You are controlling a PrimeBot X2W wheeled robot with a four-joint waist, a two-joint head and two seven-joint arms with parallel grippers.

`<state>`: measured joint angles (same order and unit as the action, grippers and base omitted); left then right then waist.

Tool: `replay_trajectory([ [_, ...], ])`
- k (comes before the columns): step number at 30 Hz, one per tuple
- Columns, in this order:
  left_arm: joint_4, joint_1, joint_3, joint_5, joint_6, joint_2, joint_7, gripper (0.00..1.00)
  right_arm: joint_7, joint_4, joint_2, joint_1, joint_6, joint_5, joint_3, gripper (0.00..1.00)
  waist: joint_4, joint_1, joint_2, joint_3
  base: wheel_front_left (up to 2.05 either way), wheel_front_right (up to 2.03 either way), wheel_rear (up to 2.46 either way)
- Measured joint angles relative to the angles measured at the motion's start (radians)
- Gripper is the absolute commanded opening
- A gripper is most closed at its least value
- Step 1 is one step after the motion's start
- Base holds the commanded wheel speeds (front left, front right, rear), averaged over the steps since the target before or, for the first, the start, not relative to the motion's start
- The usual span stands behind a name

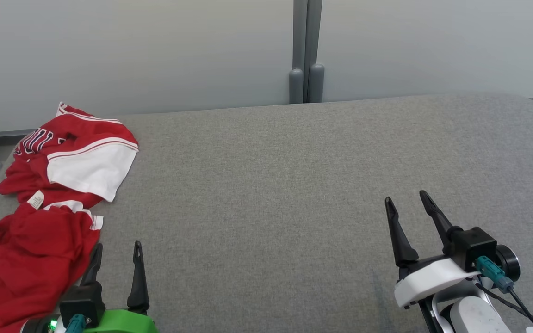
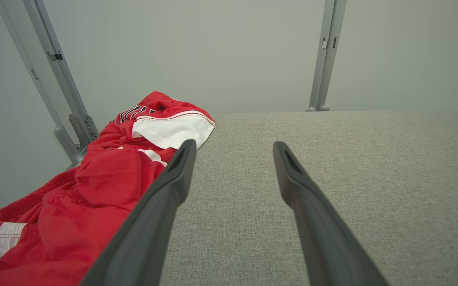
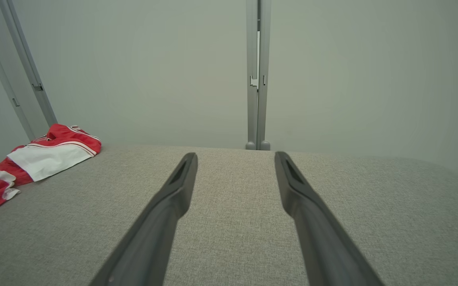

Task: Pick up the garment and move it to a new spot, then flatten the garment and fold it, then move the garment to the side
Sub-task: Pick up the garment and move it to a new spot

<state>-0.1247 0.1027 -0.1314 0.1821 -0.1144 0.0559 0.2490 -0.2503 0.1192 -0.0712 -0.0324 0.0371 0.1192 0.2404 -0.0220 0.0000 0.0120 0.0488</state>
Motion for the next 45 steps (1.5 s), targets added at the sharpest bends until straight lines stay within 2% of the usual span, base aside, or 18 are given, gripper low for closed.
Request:
replay_trajectory([
  [9, -0.003, -0.002, -0.002, -0.004, 0.001, -0.001, 0.000, 1.00, 0.000, 0.000, 0.001, 0.000, 0.000, 0.000, -0.016, 1.00, 0.012, 0.0000, 0.0000, 0.000, 0.00, 0.00, 0.00],
  [15, -0.004, -0.022, -0.005, -0.011, 0.001, -0.002, 0.000, 1.00, 0.000, 0.000, 0.001, -0.016, 0.000, 0.001, -0.028, 1.00, 0.054, 0.0000, 0.0000, -0.001, 0.00, 0.00, 0.00],
  [18, -0.004, -0.025, 0.002, -0.011, 0.001, -0.002, 0.000, 1.00, 0.000, 0.000, 0.001, -0.017, -0.003, 0.003, -0.023, 1.00, 0.085, 0.0000, 0.0000, -0.001, 0.00, 0.00, 0.00],
  [30, 0.018, -0.007, 0.068, -0.029, 0.000, -0.003, 0.000, 1.00, 0.000, 0.023, 0.009, 0.010, -0.063, 0.004, 0.046, 1.00, 0.241, 0.0000, 0.0000, 0.004, 0.00, 0.00, 0.00],
  [45, 0.036, 0.002, 0.042, -0.028, 0.000, -0.005, 0.000, 1.00, 0.000, 0.028, 0.013, 0.028, -0.057, 0.006, 0.027, 1.00, 0.447, 0.0000, 0.0000, 0.001, 0.00, 0.00, 0.00],
])
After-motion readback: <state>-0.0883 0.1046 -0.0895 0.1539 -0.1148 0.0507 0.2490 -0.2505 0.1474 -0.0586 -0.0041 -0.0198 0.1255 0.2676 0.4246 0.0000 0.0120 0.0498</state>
